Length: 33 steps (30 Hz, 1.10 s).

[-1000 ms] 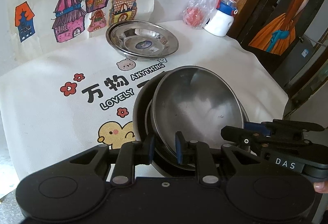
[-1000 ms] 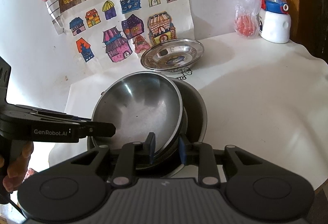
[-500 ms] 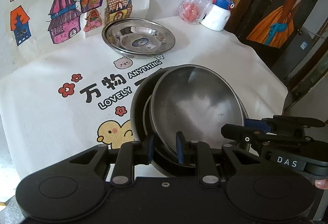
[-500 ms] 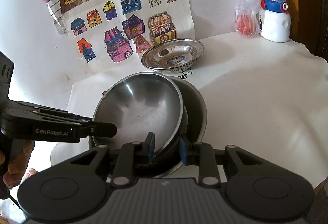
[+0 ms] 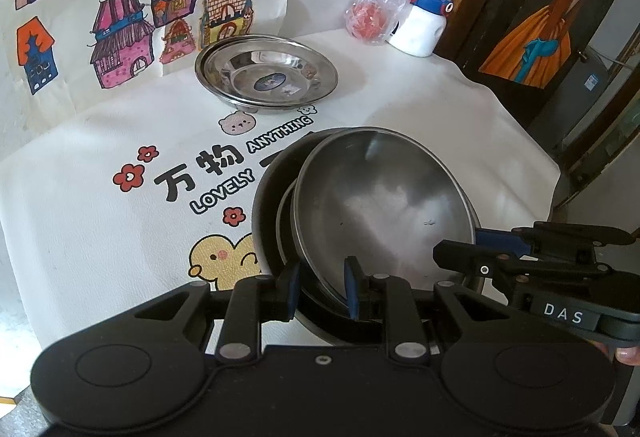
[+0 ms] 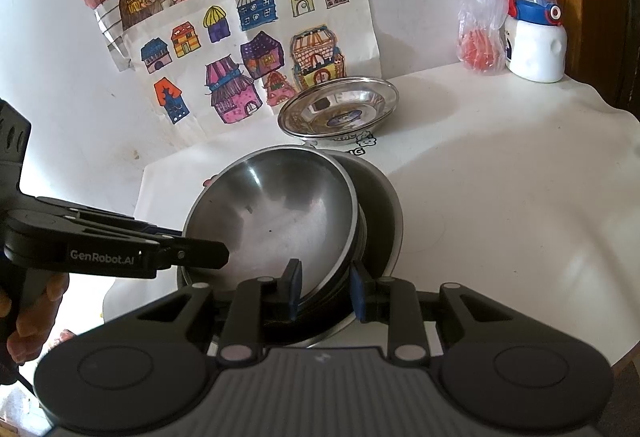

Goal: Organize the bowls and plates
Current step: 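Lower the small bowl into the nested bowls with both grippers, then open both grippers and release the small bowl rim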

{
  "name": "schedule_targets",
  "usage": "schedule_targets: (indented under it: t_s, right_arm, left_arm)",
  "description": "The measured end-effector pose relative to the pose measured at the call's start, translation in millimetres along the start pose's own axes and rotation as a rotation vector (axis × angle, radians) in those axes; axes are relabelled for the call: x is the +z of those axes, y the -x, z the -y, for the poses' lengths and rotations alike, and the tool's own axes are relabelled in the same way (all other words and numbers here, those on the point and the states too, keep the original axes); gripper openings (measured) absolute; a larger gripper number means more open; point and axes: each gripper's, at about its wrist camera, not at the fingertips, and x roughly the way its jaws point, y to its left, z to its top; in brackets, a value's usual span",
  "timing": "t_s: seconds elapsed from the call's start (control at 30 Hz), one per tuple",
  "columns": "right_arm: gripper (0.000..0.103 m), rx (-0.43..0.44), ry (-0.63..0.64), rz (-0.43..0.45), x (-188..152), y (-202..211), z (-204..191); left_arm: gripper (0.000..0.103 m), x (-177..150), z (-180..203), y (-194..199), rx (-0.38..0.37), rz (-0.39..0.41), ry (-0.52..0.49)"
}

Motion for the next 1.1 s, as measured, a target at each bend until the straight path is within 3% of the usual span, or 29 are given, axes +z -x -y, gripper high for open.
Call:
schedule_targets:
  t_s: [0.33, 0.83, 1.0, 1.1]
  right_arm:
    - [0.031, 0.019, 0.0, 0.03, 2.3, 8.3, 0.7]
    - [0.031, 0.03, 0.0, 0.032, -1.0, 9.8, 3.2]
    - [0.032, 0.033, 0.002, 0.039, -1.5, 11.9, 2.4]
    - [0.035, 0.033, 0.001, 0.042, -2.6, 13.4, 0.8]
  left_arm:
    - [0.031, 1.8, -3.4, 1.8, -0.007, -0.002, 0.013]
    - [0.031, 1.3, -8.5, 12.6, 0.001, 0.028, 0.004]
    - [0.044, 0.3, -8.4, 16.3, 0.031, 0.058, -0.008]
    - [0.045, -1.0, -9.7, 16.9, 0.027, 0.056, -0.003]
